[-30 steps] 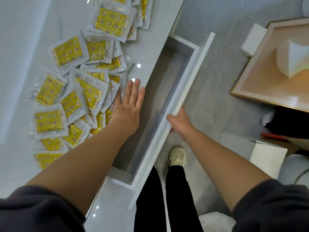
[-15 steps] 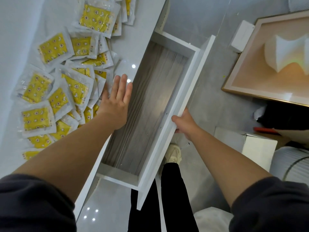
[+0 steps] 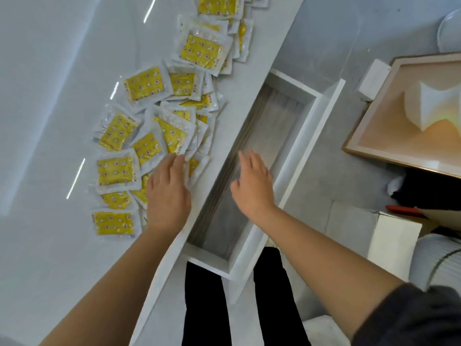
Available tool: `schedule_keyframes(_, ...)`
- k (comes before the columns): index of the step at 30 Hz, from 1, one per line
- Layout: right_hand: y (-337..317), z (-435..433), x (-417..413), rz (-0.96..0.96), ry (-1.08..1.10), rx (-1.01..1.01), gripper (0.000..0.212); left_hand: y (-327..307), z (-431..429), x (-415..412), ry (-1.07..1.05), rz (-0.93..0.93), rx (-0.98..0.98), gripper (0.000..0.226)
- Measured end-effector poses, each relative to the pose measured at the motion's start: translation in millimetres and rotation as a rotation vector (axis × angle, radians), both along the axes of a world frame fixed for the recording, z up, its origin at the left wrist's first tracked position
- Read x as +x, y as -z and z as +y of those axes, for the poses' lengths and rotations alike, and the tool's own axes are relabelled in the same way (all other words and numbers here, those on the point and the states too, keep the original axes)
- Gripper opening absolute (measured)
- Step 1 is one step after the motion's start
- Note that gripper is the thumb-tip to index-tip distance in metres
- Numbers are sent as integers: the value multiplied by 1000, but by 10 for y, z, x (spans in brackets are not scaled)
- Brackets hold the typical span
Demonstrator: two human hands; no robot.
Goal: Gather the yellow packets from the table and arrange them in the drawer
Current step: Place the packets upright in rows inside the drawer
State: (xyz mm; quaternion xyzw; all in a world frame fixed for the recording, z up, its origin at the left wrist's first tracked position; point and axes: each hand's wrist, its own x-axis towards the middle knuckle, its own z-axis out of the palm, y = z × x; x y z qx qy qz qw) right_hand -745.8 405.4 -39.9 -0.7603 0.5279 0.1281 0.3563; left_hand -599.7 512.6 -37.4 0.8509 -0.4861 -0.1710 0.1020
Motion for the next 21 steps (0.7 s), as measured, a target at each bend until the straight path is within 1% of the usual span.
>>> schedule_keyframes(3,-63,144,448,-132,-44,-117,52,-18,190,445,-53,7,-7,63)
schedule_keyframes(5,-82,221,717,-187,-80,-173,43,-18,293,737,-94,5,20,62)
schedule_keyframes(7,-76,273,949,-203,-159,-222,38,20,370,993,-121,1,97,65)
schedule_keyframes(9,-35,301,1174,-172,-308,-341,36,80,455,1228,-61,-14,189,69)
schedule_keyframes(10,-13,302,1271,-146,-392,-391,37,109,490,1316,-13,-18,241,70)
schedule_keyframes(12,2,282,1478,-65,-563,-403,43,158,537,1456,61,-17,325,70)
schedule_keyframes(15,19,161,1699,28,-724,-378,48,204,487,1557,131,-37,339,74)
schedule_keyframes(18,36,37,1872,86,-832,-363,56,217,393,1638,115,-60,336,80)
schedule_keyframes(19,35,2,1921,95,-858,-373,59,218,365,1665,101,-70,332,80)
schedule_keyframes(21,26,-55,2009,130,-908,-401,64,210,325,1704,82,-85,320,72)
